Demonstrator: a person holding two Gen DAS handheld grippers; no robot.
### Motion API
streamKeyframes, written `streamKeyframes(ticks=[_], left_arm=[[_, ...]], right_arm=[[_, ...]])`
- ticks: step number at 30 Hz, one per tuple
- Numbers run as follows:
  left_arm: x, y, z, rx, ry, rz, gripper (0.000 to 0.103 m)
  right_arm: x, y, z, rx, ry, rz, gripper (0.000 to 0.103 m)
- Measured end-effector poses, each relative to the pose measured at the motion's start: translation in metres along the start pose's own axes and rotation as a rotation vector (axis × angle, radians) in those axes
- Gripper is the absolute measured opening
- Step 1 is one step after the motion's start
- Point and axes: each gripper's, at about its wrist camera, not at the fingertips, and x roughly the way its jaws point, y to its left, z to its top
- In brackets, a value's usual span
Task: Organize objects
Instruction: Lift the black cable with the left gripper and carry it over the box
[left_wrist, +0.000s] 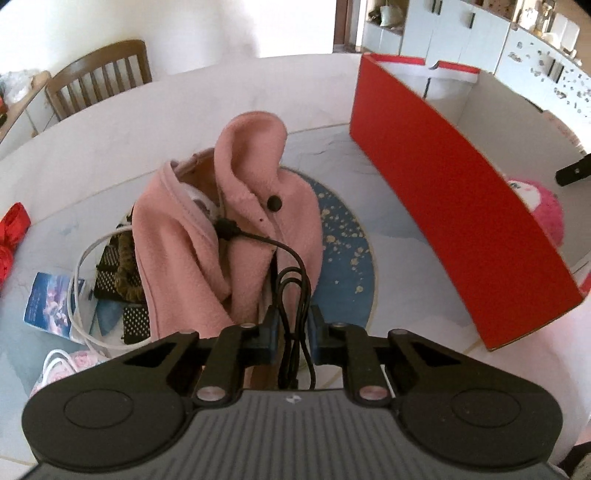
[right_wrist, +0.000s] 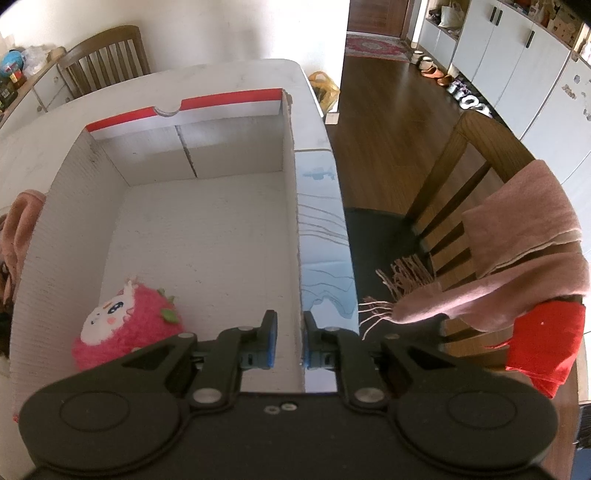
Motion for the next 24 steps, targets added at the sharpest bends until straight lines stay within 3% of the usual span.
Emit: streamKeyframes(ticks=[3, 13, 24], left_arm=[[-0.011, 0.002, 0.003, -0.010, -0.022, -0.014, 0.013], [-0.055, -0.004, 0.023, -0.032, -0.116, -0.096, 0.013], [-0.082, -0.041, 0.065, 0.054, -0.203, -0.196, 0.013]], right_arm=[[0.000, -0.002, 0.000, 0.004, 0.000, -0.006, 0.003], [0.000, -0.006, 0.000, 0.010, -0.003, 0.000, 0.002], [0.001, -0.004, 0.000, 0.008, -0.007, 0.004, 0.001]])
